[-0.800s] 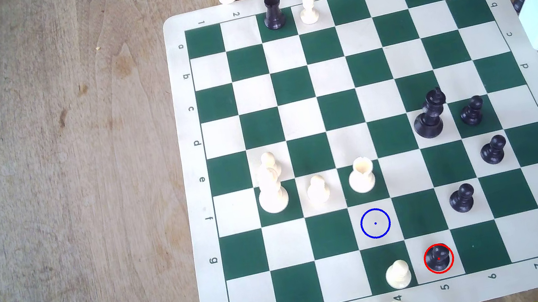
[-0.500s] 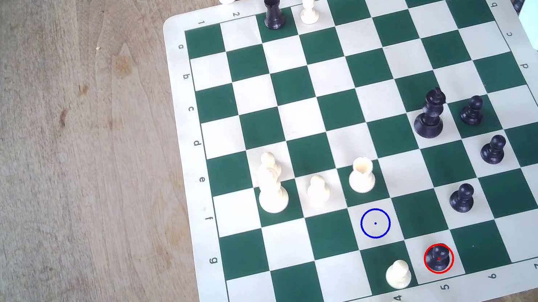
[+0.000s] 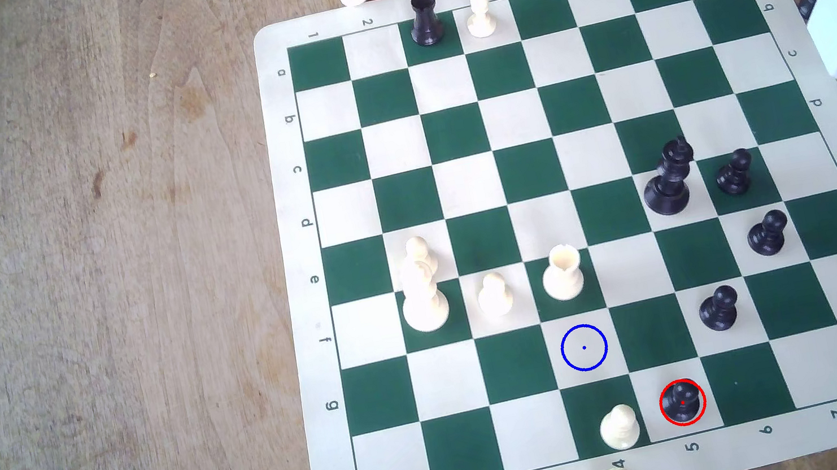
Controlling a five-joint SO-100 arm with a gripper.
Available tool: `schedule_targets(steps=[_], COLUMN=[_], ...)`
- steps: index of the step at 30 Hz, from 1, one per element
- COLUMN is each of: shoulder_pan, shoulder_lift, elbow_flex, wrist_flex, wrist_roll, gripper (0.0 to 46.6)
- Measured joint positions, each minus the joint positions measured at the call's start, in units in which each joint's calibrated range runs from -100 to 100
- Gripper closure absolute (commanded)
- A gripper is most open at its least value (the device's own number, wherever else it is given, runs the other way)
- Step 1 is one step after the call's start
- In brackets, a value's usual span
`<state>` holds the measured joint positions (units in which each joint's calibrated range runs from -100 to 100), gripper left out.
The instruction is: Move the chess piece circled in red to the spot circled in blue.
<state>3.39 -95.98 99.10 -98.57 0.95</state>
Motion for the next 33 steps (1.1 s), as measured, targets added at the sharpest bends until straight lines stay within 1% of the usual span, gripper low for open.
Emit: schedule_targets(steps=[2,4,5,7,8,9,10,12,14,16,17,18,20,21,22,24,26,27,29,32,33], shoulder_pan=[0.0,-0.4,-1.5,-3.1,-4.6,-7.4,-8.5,-11.4,-16.9,-20.6,-22.9,-26.6,-29.3,-30.2,-31.2,-31.9,-32.4,-32.9,-33.0,-33.0,-33.0], shoulder_lift=[0.0,0.0,0.0,0.0,0.0,0.0,0.0,0.0,0.0,-0.1,-1.2,-2.6,-3.1,-3.3,-3.4,-3.1,-0.9,3.1,6.1,13.8,15.5], elbow_flex=[0.0,0.0,0.0,0.0,0.0,0.0,0.0,0.0,0.0,0.0,0.0,0.0,0.0,0.0,0.0,0.0,0.0,-0.3,-0.9,-5.6,-6.8], wrist_flex=[0.2,4.9,10.5,16.0,19.4,26.1,28.4,32.7,40.8,45.3,49.0,57.5,64.5,68.4,75.9,81.7,84.3,84.5,85.0,91.6,93.1], wrist_roll=[-0.5,-0.8,-1.0,-1.1,-1.1,-1.3,-1.1,0.1,2.3,4.0,5.0,6.3,7.2,7.4,7.4,7.2,7.1,6.9,6.6,5.3,5.1], gripper=[46.4,46.4,46.4,46.4,46.4,46.4,46.4,46.4,46.4,46.4,46.4,46.4,46.4,46.4,46.4,46.4,46.4,46.4,46.4,46.4,45.1])
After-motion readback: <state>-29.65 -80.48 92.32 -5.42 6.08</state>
